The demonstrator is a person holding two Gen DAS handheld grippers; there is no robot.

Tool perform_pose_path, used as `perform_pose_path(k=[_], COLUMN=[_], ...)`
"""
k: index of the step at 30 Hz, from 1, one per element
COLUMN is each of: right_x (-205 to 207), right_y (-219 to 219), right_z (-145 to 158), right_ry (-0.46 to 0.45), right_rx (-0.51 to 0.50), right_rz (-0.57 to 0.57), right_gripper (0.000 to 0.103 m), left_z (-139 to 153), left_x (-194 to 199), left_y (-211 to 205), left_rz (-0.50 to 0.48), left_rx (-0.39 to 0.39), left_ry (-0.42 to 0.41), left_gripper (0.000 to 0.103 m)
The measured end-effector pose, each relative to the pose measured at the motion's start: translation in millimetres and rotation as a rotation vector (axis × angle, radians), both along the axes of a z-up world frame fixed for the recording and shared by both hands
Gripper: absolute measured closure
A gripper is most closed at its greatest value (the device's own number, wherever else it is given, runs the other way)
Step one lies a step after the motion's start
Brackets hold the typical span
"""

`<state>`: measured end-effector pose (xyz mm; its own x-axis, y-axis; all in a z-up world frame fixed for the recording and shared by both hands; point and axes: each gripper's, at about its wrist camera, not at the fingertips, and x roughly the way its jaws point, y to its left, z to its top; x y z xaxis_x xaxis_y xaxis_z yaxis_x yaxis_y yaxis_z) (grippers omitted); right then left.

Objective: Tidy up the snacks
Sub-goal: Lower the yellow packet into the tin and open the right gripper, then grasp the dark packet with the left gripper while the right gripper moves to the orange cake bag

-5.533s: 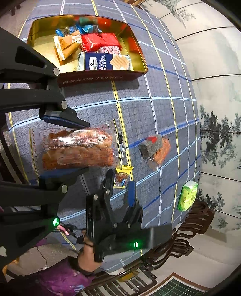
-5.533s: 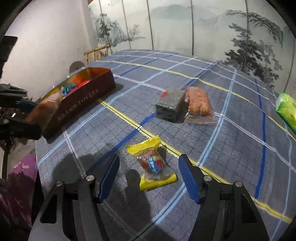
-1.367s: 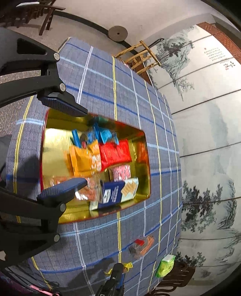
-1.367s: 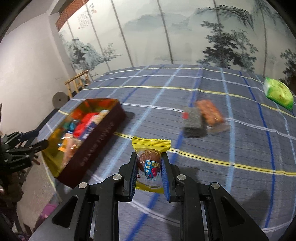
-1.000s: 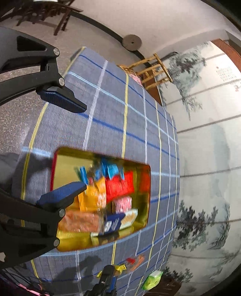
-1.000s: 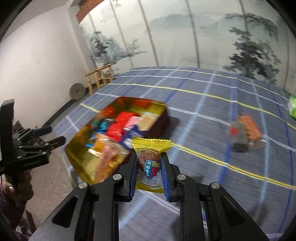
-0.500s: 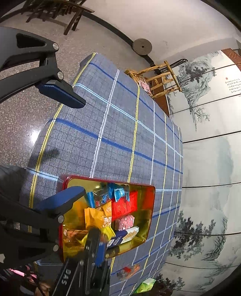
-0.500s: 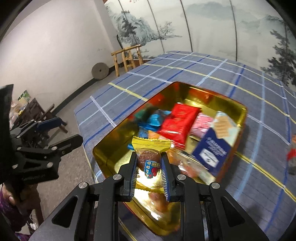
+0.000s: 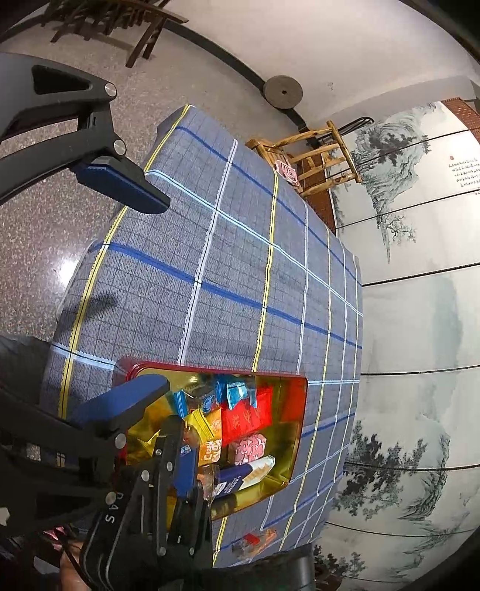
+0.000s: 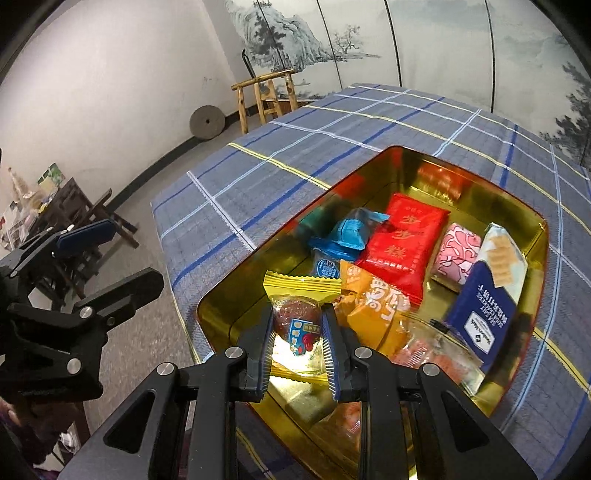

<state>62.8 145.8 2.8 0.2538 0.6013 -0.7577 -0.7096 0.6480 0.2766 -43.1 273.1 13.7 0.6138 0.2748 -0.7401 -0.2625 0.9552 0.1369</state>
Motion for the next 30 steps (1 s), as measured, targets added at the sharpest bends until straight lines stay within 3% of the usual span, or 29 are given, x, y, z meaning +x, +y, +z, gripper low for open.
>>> perform_pose_path(k=[17, 19, 21, 26, 30], right_x=[-2, 0, 1, 2, 1], right_y=[11, 11, 9, -1, -32], right_z=[-4, -3, -1, 6, 21], right_ry=[0.016, 0.023, 0.022, 0.008, -0.054], right_rx=[-0.005, 0.005, 0.018, 0.049, 0.084], right_rz=[-0.004, -0.009, -0.02, -0.035, -0.08], right_gripper=[0.077, 0.074, 0.066, 0.065, 0.063], left_z=[-8, -8, -8, -8, -4], left_x=[3, 3, 3, 3, 2], left_y=[5, 5, 5, 7, 8], left_rz=[0.005, 0.004, 0.005, 0.013, 0.01], left_rx=[-0.006, -0.007, -0.006, -0.014, -0.011], left_ry=[0.02, 0.021, 0.02, 0.026, 0.019], left_gripper=[0.016, 0.016, 0.016, 0.015, 0.015])
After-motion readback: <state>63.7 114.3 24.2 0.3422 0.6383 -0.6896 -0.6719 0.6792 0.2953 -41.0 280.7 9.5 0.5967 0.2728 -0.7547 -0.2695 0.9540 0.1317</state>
